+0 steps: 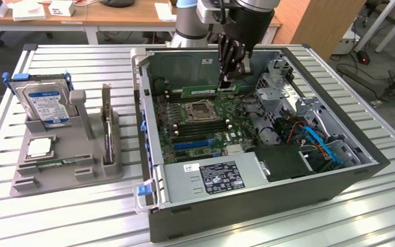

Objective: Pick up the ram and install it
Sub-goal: 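Pick up the ram and move it above insertion slot, then insert the ram into the slot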

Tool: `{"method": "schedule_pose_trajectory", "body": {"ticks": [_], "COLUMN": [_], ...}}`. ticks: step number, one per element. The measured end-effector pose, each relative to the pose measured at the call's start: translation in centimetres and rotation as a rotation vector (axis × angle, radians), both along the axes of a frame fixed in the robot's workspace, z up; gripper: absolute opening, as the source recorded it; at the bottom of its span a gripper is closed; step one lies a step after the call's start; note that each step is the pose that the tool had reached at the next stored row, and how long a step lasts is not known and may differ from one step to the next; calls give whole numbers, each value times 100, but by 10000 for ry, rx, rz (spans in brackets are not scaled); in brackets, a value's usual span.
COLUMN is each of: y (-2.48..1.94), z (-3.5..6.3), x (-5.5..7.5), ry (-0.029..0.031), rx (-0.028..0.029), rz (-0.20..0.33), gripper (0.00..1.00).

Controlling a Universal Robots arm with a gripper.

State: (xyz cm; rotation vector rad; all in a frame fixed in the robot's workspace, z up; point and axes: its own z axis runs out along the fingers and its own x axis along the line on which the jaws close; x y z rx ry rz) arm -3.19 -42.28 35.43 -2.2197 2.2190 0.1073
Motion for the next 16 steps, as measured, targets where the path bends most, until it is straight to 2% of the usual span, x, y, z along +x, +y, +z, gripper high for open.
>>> {"method": "schedule_pose_trajectory", "body": {"ticks": [3,16], "y": [32,33], "z": [-9,-11], "x": [0,47], "ry": [0,1], "rx": [1,0], "rz": [1,1], "gripper": [10,10]}}
